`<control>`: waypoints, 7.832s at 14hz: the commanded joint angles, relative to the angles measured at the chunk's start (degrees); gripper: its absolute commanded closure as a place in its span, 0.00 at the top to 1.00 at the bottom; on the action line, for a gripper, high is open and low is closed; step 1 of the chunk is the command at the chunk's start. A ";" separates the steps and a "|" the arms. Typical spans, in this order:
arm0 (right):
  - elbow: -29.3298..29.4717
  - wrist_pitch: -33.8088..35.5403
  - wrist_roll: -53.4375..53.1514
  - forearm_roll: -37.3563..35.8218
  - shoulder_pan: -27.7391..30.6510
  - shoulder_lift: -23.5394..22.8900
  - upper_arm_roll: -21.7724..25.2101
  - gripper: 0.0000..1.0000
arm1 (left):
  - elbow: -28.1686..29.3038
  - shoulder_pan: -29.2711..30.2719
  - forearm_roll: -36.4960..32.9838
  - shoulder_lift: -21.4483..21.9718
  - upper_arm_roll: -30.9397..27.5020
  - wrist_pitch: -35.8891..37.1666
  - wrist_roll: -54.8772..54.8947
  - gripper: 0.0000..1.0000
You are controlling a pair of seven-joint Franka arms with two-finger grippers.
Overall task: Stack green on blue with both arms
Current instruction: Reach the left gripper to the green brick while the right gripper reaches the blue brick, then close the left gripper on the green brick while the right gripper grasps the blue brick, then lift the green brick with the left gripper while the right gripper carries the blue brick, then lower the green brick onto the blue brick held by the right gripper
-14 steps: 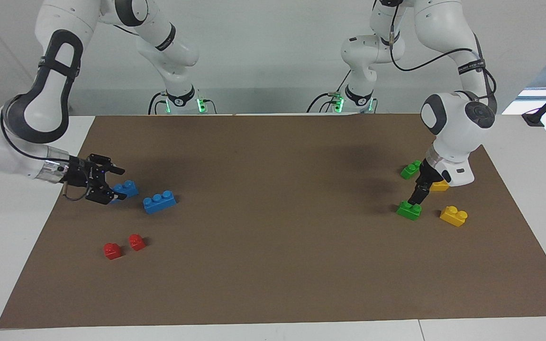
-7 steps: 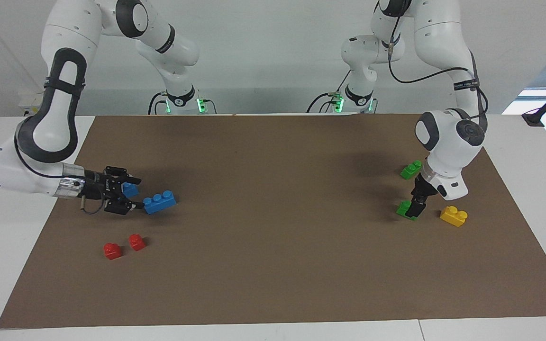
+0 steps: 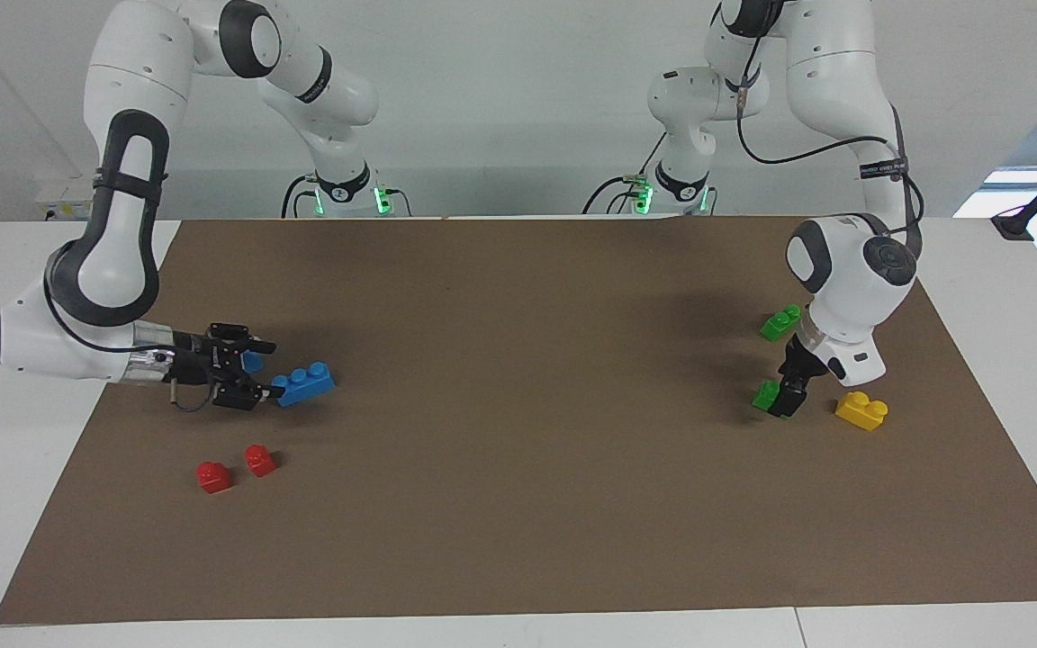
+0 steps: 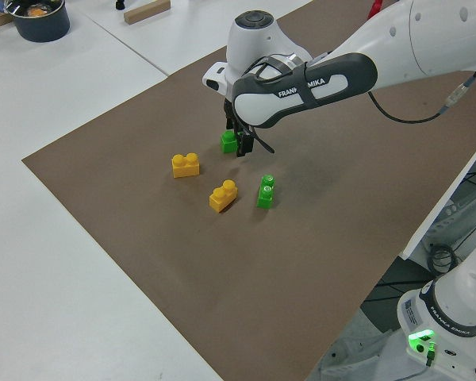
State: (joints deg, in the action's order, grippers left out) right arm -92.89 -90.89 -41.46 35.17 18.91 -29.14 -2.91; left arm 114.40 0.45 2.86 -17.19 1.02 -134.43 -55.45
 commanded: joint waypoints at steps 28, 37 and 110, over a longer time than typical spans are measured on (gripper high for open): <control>-7.04 -9.40 4.28 -3.00 0.16 -1.27 -0.26 0.98 | 2.40 0.69 0.92 -0.74 -0.05 -6.28 -3.00 0.35; -6.60 -9.57 4.02 -0.81 0.16 -1.27 -0.35 0.08 | -0.05 0.34 0.92 -0.57 -0.05 -4.35 -2.82 0.00; -20.57 -50.62 -21.38 35.14 -39.83 4.36 -0.70 0.00 | -20.80 -36.57 -6.64 -8.39 0.74 10.51 -72.61 0.00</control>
State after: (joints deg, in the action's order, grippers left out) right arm -111.37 -139.76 -65.07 68.47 -20.73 -25.99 -3.50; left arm 95.09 -35.42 -2.67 -24.34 2.25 -123.37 -126.91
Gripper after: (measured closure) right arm 0.652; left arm 0.656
